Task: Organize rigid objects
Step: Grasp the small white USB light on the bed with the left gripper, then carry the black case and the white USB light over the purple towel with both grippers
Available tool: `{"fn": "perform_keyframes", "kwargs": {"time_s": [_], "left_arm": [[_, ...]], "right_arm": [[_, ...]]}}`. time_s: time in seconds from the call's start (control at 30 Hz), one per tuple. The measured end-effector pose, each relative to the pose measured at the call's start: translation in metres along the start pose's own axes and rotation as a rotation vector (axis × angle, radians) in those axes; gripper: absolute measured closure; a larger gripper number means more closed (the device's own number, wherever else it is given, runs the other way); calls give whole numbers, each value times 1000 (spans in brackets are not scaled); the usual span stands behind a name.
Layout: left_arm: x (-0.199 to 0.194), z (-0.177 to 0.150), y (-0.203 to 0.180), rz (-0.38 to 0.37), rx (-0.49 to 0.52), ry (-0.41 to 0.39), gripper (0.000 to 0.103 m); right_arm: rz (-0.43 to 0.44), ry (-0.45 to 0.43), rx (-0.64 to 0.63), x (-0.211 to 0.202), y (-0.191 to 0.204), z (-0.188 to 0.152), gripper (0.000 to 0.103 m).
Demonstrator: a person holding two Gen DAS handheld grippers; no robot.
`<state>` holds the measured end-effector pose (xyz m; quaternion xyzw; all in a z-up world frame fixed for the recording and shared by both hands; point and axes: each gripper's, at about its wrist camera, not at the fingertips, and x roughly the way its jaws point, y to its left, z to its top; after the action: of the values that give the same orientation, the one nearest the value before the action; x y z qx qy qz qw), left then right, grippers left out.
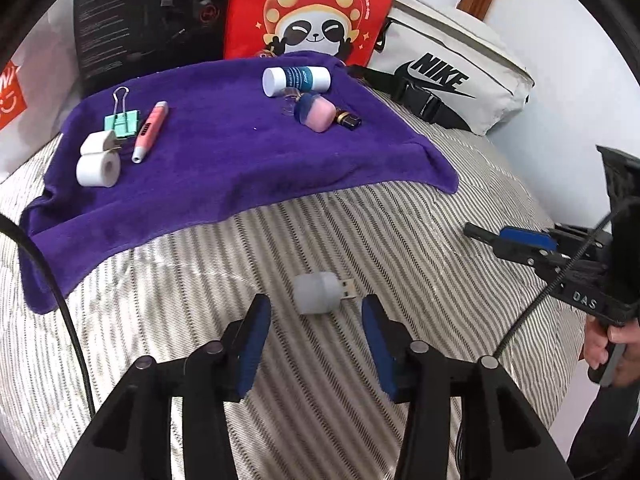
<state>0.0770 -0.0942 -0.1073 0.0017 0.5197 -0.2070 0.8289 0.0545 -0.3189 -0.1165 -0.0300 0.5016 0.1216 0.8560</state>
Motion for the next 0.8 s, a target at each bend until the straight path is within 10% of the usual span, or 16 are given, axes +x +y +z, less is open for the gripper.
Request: {"fn": "perform_keyframes", "kwargs": {"time_s": [0.43,0.8], "left_arm": [[29,8,-34,236,57,9,48],[14,-4,-19,198,51,-18,69]], "right_arm": [[2,-5,41,0,-13,-9,82],[12,-3,39,3,-9,-10,82]]}}
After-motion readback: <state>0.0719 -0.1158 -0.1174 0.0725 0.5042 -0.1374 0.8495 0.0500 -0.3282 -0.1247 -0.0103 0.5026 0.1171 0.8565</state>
